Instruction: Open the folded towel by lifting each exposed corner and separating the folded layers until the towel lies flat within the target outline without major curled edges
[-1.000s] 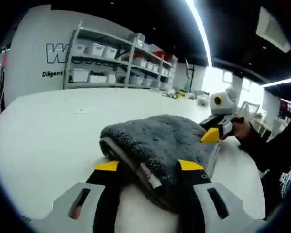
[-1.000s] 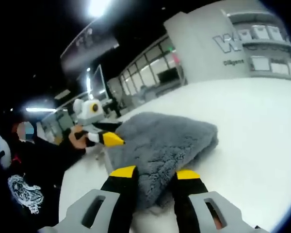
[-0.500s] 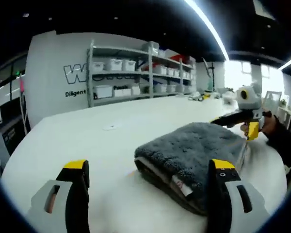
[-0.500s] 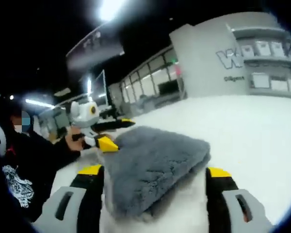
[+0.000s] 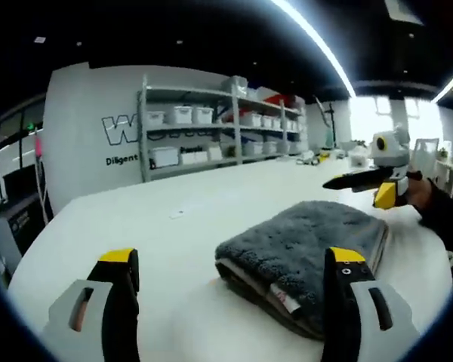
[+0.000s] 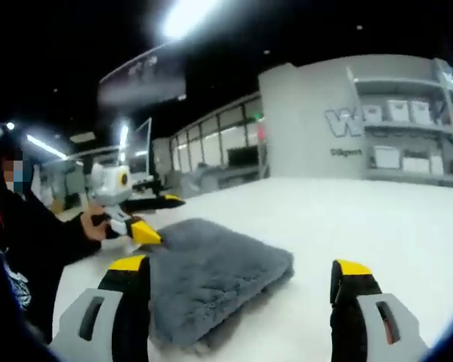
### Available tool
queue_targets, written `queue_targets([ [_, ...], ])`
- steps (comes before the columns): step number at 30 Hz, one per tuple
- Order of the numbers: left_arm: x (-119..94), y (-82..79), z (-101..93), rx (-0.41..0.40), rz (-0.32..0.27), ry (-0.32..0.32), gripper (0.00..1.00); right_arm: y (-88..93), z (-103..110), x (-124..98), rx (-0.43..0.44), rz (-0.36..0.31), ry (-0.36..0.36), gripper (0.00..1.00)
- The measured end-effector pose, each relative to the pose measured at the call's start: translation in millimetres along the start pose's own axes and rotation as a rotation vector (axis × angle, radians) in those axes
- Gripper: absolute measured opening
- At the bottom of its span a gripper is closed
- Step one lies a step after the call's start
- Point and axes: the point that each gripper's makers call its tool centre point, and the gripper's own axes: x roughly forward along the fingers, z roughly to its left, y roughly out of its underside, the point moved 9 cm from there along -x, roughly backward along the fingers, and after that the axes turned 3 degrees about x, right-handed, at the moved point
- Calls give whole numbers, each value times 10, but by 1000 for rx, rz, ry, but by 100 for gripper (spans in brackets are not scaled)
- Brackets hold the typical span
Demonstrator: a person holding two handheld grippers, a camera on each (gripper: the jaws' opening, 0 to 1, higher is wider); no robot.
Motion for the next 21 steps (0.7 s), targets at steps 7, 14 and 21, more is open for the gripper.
queue_targets([
  [7,-61,-114,37,45,-79,-49,100,-77,-78,-61,-59,-44,63,100],
  [14,-81,-129,-33,20,-89,5,100,-92,-106,-104,-79,-56,64,100],
  [21,-227,-257,-209,142,-78,-27,100,-149,-220,-223,-79,-95,87,100],
])
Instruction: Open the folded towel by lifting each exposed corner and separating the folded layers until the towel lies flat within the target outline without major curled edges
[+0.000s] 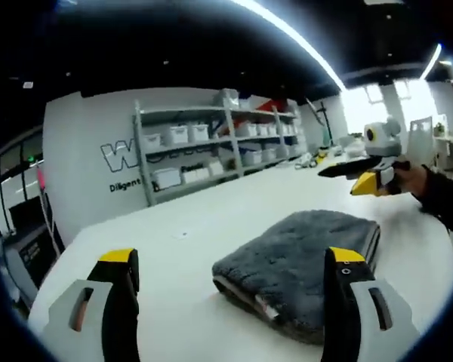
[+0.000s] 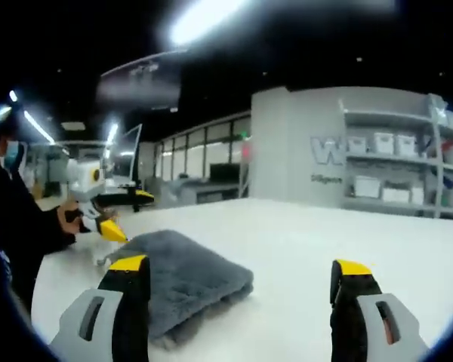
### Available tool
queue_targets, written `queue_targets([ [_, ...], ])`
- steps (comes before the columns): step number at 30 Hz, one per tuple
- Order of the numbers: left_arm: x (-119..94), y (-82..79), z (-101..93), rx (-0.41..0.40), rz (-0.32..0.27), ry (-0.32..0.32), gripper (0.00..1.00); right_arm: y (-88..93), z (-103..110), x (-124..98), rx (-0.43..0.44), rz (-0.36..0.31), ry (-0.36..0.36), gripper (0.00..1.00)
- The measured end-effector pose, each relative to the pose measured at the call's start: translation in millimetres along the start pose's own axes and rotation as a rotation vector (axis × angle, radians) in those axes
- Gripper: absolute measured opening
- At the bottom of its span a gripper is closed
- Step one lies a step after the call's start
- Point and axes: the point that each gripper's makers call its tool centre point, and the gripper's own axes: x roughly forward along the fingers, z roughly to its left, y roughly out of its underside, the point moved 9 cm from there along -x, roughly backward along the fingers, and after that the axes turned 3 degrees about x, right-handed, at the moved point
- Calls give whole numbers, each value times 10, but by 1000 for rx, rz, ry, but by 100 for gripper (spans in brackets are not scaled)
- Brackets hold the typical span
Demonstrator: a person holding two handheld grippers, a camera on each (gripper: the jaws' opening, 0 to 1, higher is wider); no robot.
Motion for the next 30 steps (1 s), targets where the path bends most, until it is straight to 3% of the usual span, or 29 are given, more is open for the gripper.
queue_targets([
  [7,-120,-109,-106,43,-4,9,100,35,-107,-82,-4,4,33,100],
  [9,-142,-165,-186,94,-23,31,100,37,-119,-91,-10,6,44,100],
  [13,-138,-222,-341,224,27,51,100,48,-130,-105,-46,27,52,100],
  [15,-125,-209,-390,298,58,64,100,53,-103,-126,-135,50,43,99],
  [20,-188,-151,-381,359,42,115,100,44,60,-185,-278,36,-34,99],
  [24,-292,-132,-302,522,17,105,100,61,193,-213,-421,63,-60,99],
  [27,-378,-116,-257,677,-3,133,100,82,270,-230,-548,91,-33,99],
  [30,-439,-108,-149,682,-26,145,100,75,305,-283,-571,78,-46,99],
])
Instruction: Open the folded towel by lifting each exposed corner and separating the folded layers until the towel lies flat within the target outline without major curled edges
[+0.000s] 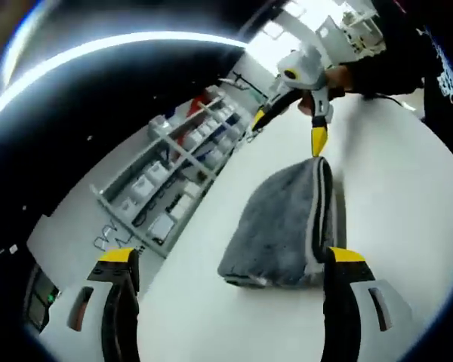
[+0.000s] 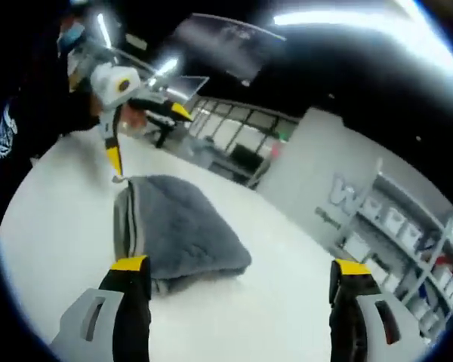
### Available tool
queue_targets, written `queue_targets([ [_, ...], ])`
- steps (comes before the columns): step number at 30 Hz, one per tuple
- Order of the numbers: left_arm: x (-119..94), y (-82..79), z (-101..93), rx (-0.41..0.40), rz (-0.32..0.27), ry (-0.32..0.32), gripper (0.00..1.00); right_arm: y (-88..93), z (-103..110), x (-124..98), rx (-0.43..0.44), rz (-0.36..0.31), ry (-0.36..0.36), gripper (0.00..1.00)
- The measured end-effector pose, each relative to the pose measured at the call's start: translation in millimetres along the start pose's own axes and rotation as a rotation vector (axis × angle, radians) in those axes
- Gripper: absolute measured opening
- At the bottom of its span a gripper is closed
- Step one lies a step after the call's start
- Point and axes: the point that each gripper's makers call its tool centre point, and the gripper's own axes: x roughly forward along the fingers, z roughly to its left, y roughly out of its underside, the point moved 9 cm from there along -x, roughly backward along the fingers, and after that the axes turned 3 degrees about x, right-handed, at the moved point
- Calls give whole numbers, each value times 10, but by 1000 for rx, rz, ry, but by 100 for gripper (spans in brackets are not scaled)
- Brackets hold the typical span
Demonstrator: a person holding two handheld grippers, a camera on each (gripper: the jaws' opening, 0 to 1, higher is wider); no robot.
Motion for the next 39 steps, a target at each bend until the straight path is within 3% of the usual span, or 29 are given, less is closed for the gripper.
queue_targets([
  [4,-29,100,54,7,-19,12,100,21,-60,-56,1,-11,-10,99],
  [7,7,223,31,112,50,16,100,71,-92,-61,-17,7,-3,99],
  [14,95,320,-56,183,72,14,100,124,-26,-2,-60,39,-31,96],
  [22,109,286,-41,150,22,-4,100,118,63,96,-141,48,-53,93],
  [32,200,306,-123,195,27,25,99,75,184,140,-237,10,-76,81],
  [39,229,259,-150,205,-10,45,92,54,272,149,-252,-18,-144,55],
])
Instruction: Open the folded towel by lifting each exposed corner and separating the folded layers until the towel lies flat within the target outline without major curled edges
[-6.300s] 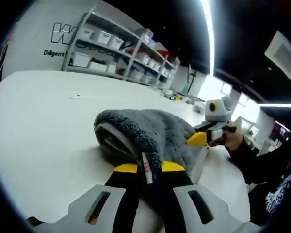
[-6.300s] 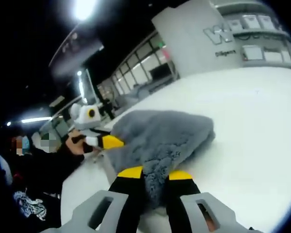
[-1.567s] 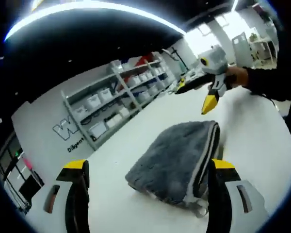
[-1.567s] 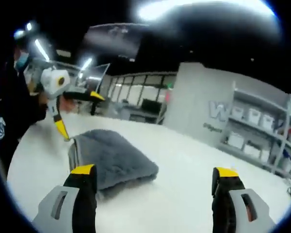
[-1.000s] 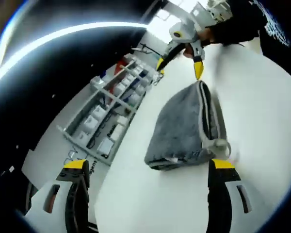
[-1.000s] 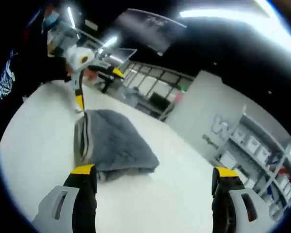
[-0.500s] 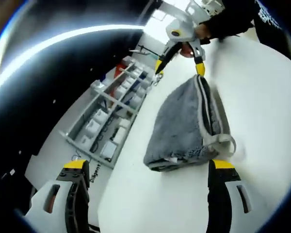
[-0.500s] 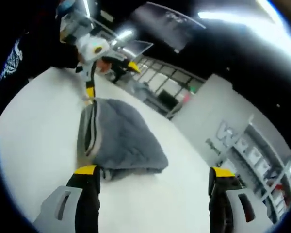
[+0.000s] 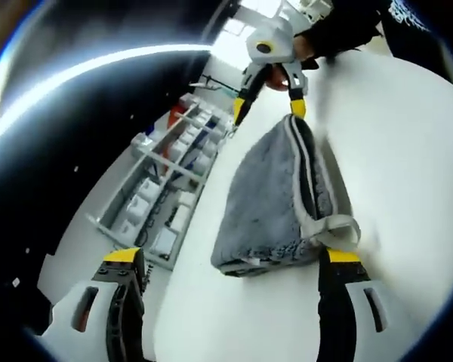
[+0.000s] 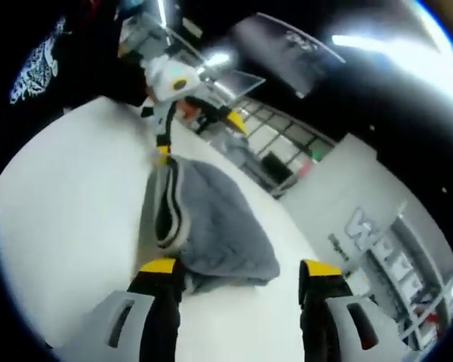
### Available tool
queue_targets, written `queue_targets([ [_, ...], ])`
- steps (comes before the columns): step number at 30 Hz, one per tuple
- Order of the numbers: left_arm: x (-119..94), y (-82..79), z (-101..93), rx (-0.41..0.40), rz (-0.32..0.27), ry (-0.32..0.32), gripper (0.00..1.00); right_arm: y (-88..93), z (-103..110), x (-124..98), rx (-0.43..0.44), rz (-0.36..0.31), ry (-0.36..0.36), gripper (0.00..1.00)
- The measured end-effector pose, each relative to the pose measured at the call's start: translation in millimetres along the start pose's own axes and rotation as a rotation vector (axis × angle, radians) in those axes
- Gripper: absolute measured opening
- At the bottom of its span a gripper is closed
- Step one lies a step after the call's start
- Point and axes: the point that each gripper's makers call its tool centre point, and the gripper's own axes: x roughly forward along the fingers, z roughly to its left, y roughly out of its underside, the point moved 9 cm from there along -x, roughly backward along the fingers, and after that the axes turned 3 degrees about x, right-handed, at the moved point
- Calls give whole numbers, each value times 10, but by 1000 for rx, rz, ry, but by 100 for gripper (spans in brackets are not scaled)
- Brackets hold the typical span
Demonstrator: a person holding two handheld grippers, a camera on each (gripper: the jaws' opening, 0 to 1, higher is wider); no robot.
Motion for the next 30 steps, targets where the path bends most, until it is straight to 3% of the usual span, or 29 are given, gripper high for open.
queue_targets([
  [9,-77,-32,72,-49,-35,-5,74,-21,11,6,15,-26,-32,36],
  [17,-47,-49,-8,-61,-54,45,54,5,60,34,15,-9,-65,30],
  [22,-44,-91,-62,-70,-73,86,35,-8,4,21,103,-58,-67,23],
  [30,-20,-145,-54,-105,-108,112,22,33,-43,28,167,-65,-55,14],
])
